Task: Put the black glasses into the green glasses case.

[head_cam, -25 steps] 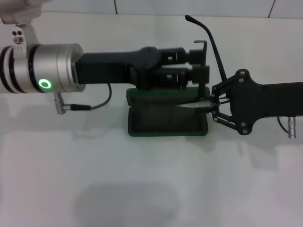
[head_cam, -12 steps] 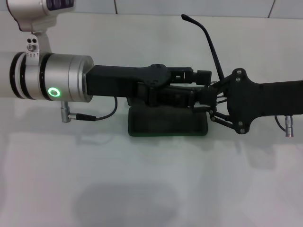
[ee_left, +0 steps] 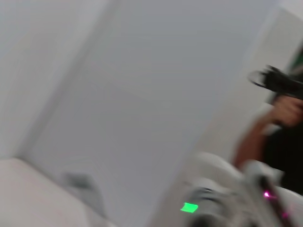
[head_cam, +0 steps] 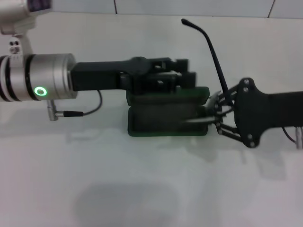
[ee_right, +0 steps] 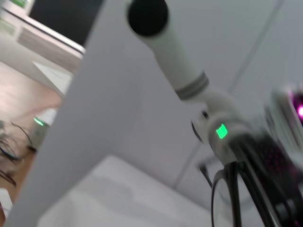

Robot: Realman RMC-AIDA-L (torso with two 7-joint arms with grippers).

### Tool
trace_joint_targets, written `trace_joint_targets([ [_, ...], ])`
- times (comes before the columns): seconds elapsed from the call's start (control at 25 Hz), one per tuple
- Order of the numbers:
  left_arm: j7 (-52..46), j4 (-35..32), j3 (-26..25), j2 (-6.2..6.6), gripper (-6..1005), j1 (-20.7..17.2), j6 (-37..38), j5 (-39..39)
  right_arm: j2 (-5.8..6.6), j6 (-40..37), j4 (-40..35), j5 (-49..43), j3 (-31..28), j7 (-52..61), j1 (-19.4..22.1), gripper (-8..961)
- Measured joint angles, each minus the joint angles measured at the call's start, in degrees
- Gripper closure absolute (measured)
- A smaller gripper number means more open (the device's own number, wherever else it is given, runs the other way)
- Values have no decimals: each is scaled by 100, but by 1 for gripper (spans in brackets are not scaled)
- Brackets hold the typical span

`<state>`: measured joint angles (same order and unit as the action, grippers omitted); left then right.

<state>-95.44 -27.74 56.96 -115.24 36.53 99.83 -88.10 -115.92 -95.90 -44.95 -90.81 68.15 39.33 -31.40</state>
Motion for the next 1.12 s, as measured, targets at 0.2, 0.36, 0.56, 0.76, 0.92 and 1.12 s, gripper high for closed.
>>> trace_joint_targets([
  [0.2,323,41,-36,23,166,-228,-1289,-200,-15,-829,6,447,35,-431,203,846],
  [0.36,552,49,-50,-184,166,-265,-2100,-371,-26,-1250,249,890,420,-514,193,846],
  [0.56,1086,-24,-37,-427,166,-209,-2029,-129,-27,-916,1010,1490,1210,-496,-192,845],
  [0.76,1475,-8,-4,-444,166,-204,-1479,385,-26,-371,1962,1730,1549,-445,-721,845],
  [0.92,1767,-36,-14,-433,166,-242,-930,498,-26,18,2156,1869,1569,-435,-700,845],
  [1.12,1914,-57,-21,-405,166,-284,-606,473,-26,300,2171,1898,1544,-418,-674,846],
])
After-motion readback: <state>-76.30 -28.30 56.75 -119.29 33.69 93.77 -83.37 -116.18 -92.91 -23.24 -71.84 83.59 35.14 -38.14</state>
